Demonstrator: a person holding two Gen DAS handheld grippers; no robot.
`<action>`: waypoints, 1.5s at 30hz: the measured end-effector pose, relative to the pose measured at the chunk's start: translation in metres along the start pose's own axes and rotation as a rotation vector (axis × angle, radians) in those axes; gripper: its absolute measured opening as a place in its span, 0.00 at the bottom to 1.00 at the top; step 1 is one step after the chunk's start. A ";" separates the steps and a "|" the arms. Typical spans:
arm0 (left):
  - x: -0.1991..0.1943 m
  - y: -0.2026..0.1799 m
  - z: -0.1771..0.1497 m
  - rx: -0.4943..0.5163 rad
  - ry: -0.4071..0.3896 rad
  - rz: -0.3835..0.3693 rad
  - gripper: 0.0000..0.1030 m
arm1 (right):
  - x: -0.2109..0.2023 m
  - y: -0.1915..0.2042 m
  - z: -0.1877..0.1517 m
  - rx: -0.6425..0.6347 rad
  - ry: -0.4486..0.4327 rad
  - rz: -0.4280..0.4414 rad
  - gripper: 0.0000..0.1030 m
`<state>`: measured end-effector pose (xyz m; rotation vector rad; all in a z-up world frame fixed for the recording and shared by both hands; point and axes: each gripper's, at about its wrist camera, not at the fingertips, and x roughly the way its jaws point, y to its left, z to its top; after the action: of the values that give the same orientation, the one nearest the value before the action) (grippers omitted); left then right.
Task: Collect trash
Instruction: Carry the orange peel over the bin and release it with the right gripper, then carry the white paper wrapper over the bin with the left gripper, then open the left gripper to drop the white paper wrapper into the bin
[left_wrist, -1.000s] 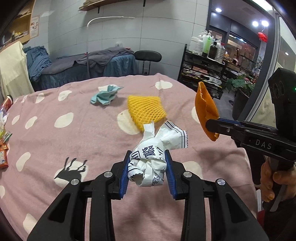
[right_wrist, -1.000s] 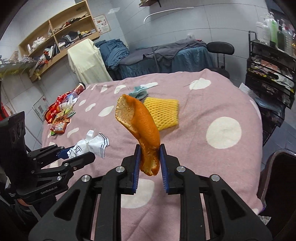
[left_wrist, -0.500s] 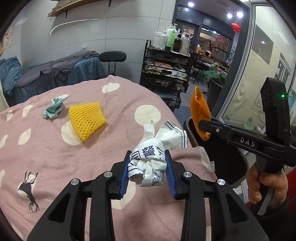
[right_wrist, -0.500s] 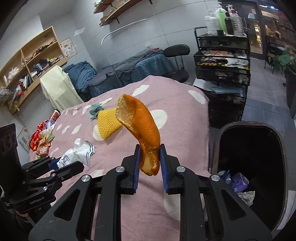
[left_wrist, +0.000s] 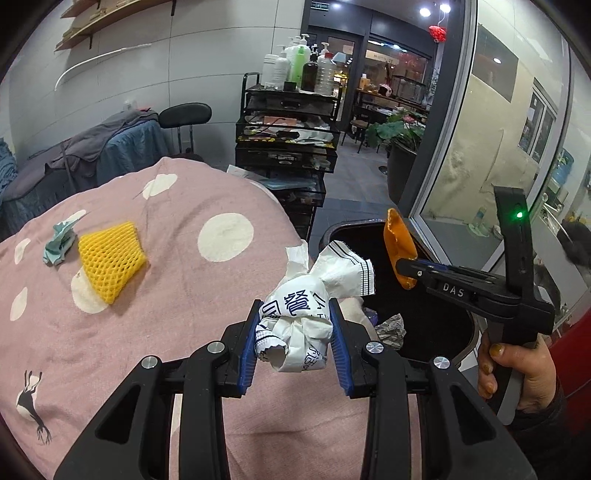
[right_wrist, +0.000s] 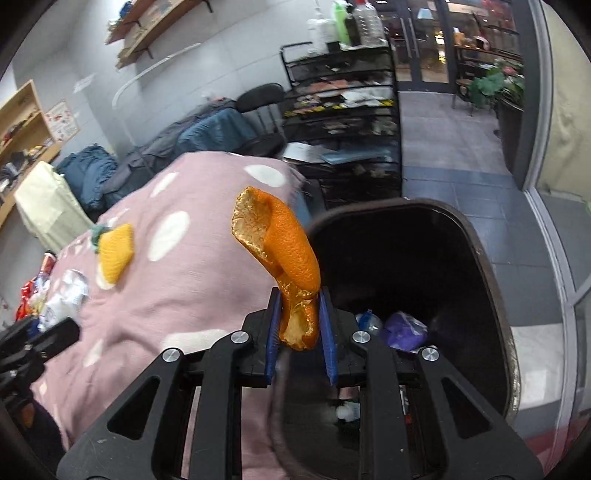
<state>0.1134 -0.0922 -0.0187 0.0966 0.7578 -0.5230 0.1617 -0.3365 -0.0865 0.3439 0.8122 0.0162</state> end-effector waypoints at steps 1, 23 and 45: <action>0.001 -0.002 0.001 0.004 0.002 -0.004 0.34 | 0.004 -0.005 -0.001 0.010 0.009 -0.005 0.21; 0.035 -0.041 0.019 0.068 0.057 -0.074 0.34 | -0.007 -0.043 -0.019 0.120 -0.075 -0.055 0.77; 0.100 -0.108 0.032 0.234 0.178 -0.112 0.36 | -0.061 -0.094 -0.009 0.248 -0.243 -0.245 0.85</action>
<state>0.1414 -0.2359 -0.0524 0.3222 0.8768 -0.7158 0.1017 -0.4317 -0.0779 0.4682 0.6105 -0.3514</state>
